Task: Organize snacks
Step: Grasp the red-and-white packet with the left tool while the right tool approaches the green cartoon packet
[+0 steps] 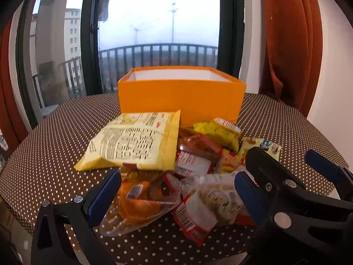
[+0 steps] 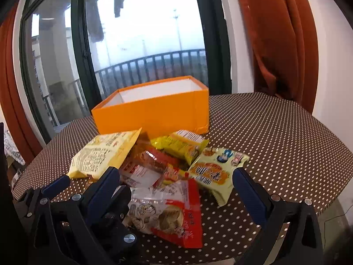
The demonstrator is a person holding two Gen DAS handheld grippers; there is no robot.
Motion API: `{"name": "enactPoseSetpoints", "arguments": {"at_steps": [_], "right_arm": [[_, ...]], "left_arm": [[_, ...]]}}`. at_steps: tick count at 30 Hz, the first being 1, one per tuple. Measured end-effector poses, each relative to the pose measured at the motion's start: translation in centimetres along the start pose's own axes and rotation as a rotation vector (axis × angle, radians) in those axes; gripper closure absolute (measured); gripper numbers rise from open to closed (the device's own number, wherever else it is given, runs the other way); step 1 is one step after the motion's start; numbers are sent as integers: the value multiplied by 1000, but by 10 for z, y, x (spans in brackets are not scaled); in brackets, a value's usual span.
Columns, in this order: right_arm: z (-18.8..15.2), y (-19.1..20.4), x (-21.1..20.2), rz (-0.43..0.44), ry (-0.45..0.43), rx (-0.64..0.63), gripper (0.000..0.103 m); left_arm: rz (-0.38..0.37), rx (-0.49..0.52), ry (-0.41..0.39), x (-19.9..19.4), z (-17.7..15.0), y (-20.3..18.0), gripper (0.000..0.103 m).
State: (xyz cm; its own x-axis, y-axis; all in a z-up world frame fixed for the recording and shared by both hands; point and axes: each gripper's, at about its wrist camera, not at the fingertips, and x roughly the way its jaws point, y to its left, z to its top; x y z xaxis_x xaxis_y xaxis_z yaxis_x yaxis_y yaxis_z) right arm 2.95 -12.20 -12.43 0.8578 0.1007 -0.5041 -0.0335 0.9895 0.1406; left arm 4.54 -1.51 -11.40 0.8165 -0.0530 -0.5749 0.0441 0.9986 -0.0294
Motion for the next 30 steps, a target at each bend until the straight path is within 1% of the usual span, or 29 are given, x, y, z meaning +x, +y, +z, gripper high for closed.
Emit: {"name": "enactPoseSetpoints", "arguments": {"at_steps": [5,11,14,16,19,22,25,26,28,30], "right_arm": [[-12,-2,10,-3,24,2,0],[-15,-16,21,-25,52,28,0],[-14,-22,26,-24,68,42,0],[-15,-25,29,-27,72,51,0],[-17,-30,34,-36,84,56,0],[-19,-39,44,-53,107,85,0],[-17,-46,49,-50,120,104,0],[-17,-47,51,-49,121,99,0],[-15,-46,53,-54,118,85,0],[-14,-47,54,-51,116,83,0]], "left_arm": [[-26,12,25,8,-13,-7,0],[-13,26,24,17,-15,-22,0],[-39,6,49,26,-15,-23,0],[-50,-6,51,29,-15,-24,0],[-55,8,44,34,-17,-30,0],[-71,2,70,41,-20,-36,1],[-101,-15,63,46,-20,-40,13],[-130,-14,55,46,-20,-41,23],[-127,-15,54,49,-18,-42,24],[-127,-18,52,49,-16,-40,29]]}}
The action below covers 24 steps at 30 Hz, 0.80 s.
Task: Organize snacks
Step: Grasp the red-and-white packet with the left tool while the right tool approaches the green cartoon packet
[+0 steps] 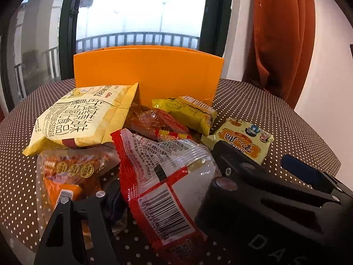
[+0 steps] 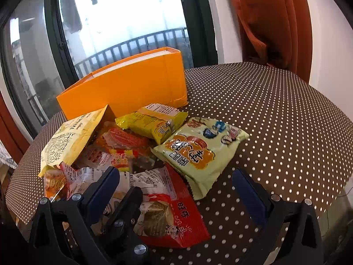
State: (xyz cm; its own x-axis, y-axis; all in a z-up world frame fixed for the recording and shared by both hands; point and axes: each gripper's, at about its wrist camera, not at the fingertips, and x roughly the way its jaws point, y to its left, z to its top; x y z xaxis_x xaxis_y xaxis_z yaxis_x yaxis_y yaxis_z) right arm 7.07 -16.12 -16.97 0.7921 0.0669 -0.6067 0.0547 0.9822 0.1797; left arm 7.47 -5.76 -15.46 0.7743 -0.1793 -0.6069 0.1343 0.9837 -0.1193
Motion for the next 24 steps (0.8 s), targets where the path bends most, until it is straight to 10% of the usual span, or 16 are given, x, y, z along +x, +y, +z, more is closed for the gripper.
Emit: {"name": "enactPoseSetpoints", "arguments": {"at_steps": [16,24], "right_arm": [[33,-16,4,-6,-45,47,0],[36,-32,26,-106,39,38,0]], "left_arm": [[115,25,-134,3,38,1,42],[149,72,-77,30,38,-16,39]]}}
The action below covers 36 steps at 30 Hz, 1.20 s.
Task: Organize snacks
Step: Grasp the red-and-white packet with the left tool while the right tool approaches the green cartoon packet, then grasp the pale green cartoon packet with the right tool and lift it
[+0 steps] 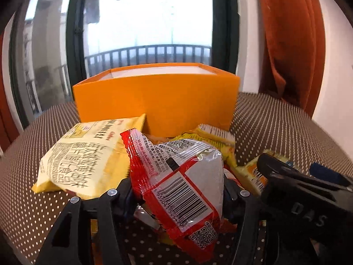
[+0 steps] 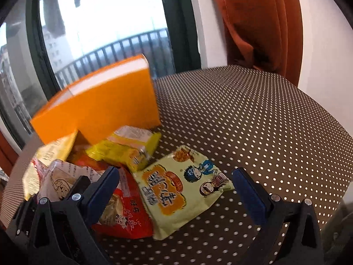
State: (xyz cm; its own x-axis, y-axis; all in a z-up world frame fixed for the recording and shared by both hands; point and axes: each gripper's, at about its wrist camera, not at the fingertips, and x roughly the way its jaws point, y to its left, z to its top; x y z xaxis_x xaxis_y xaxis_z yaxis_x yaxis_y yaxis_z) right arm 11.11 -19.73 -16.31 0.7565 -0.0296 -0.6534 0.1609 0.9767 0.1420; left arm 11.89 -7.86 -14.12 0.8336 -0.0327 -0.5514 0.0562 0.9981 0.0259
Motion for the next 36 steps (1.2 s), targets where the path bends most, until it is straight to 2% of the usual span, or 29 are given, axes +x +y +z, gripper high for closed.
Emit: {"name": "enactPoseSetpoints", "arguments": {"at_steps": [5,10,17,19,21,24,27,32,36], "right_arm": [[-4,-5,19,-43,54,-23,0],[-2,-16,31,-9,87,29,0],[2,-19,42,19,124,70,0],[2,-21,41,28,123,75,3],[0,-24,36,45,121,90,12],[-2,-27,32,57,127,103,17],[-4,-26,28,77,141,88,15],[-8,-13,20,40,116,14,8],[-10,-8,26,53,149,27,3]], "left_arm": [[9,81,35,9,-6,-19,35],[19,105,57,16,-3,-28,33],[-34,57,73,15,-4,-22,39],[-41,60,74,14,-3,-24,41],[-49,60,75,11,-5,-24,43],[-51,61,77,7,-6,-25,44],[-53,56,81,1,-9,-21,44],[-38,55,80,-6,-12,-14,44],[-33,50,77,-5,-13,-9,44]]}}
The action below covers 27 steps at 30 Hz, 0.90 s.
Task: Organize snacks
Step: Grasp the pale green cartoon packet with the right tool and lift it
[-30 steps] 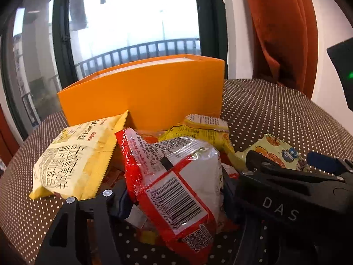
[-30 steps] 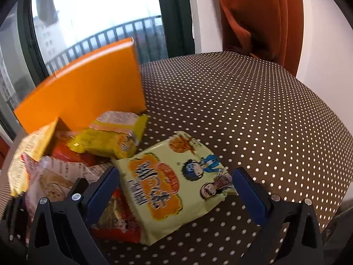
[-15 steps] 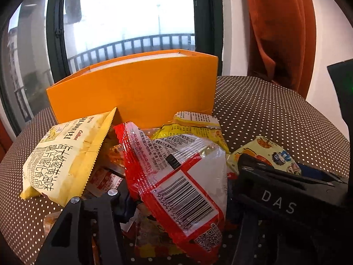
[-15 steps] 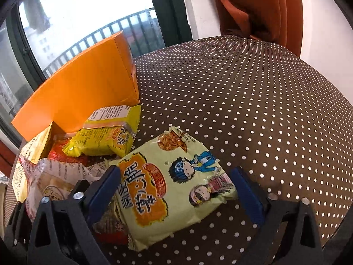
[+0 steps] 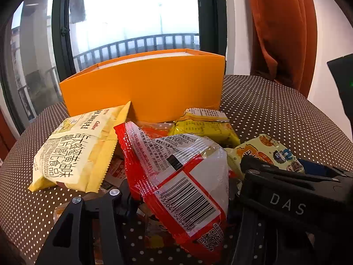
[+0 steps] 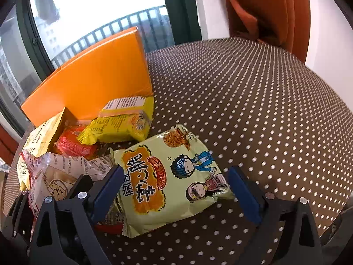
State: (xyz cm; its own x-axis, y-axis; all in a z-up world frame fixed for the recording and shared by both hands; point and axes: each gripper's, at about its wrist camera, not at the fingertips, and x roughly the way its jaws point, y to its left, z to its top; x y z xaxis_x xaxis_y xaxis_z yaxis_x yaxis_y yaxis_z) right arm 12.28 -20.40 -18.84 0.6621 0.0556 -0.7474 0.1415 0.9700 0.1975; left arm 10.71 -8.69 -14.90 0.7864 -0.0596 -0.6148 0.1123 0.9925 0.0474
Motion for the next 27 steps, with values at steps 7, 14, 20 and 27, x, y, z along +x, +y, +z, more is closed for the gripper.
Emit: {"name": "enactPoseSetpoints", "arguments": {"at_steps": [7,14,20,27], "right_arm": [[6,10,15,-14,28,-8,0],[7,13,18,-1,29,-5,10],[1,7,2,42,3,44,33],[-2,1,-18,31,-28,45,56]], "left_arm": [[5,34,6,6,4,-1,42],[-14,24,20,10,9,-3,44],[-42,0,10,6,11,-1,46],[-48,8,-19,-8,10,-1,47]]}}
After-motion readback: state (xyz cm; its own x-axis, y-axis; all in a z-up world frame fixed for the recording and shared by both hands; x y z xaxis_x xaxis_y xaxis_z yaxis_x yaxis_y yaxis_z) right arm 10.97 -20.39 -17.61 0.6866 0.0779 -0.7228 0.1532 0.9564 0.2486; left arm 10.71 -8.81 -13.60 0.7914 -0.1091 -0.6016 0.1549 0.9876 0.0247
